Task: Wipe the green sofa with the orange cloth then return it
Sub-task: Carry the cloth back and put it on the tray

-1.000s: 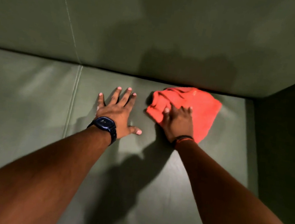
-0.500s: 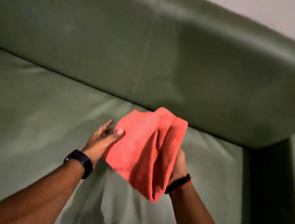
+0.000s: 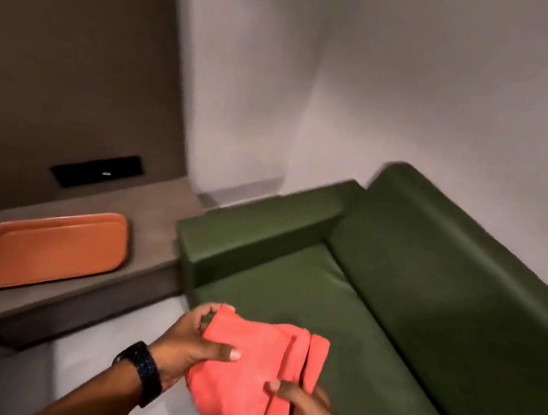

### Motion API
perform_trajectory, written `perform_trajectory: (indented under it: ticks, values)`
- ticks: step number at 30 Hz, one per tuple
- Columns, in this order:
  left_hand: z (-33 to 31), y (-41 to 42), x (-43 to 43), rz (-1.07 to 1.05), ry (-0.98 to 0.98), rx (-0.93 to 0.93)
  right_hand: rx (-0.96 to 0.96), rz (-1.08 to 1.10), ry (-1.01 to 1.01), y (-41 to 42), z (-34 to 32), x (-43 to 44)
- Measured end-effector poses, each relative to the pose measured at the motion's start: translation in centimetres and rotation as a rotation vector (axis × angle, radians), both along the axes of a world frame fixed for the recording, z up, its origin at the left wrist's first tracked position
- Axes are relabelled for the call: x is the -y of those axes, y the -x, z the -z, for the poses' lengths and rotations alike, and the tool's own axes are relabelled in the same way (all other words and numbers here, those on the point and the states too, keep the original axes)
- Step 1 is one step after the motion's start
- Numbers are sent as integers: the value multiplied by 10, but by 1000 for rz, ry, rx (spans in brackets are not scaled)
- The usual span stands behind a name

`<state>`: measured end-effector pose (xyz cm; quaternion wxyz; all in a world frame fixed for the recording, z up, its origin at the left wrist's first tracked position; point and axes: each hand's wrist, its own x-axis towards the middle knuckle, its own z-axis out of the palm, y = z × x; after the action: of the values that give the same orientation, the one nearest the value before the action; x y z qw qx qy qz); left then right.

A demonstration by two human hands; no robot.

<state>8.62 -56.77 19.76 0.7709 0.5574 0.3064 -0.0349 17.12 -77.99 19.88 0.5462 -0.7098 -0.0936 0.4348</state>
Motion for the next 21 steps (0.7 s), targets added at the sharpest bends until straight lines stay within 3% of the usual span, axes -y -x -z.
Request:
perform_trajectory:
  ticks: [3, 5, 7, 10, 12, 14, 17, 21]
  values:
    - [14, 48, -112, -14, -136, -38, 55, -196, 100, 7, 12, -122]
    - [35, 71, -193, 9, -337, -66, 158, -296, 159, 14, 26, -218]
    - [51, 82, -260, -1, -518, -113, 249, -378, 136, 19, 35, -306]
    - [79, 93, -366, -108, -622, -183, 337, -572, 79, 33, 61, -446]
    - [94, 98, -433, -147, -819, -272, 409, -680, 64, 27, 82, -520]
    - [117, 101, -494, -228, -979, -273, 578, -769, 41, 16, 109, -591]
    - [163, 101, -552, -418, -1128, -43, 907, -857, -96, 0, 155, -668]
    - [241, 115, -587, -240, -1359, -109, 1469, -1072, -309, -16, 255, -712]
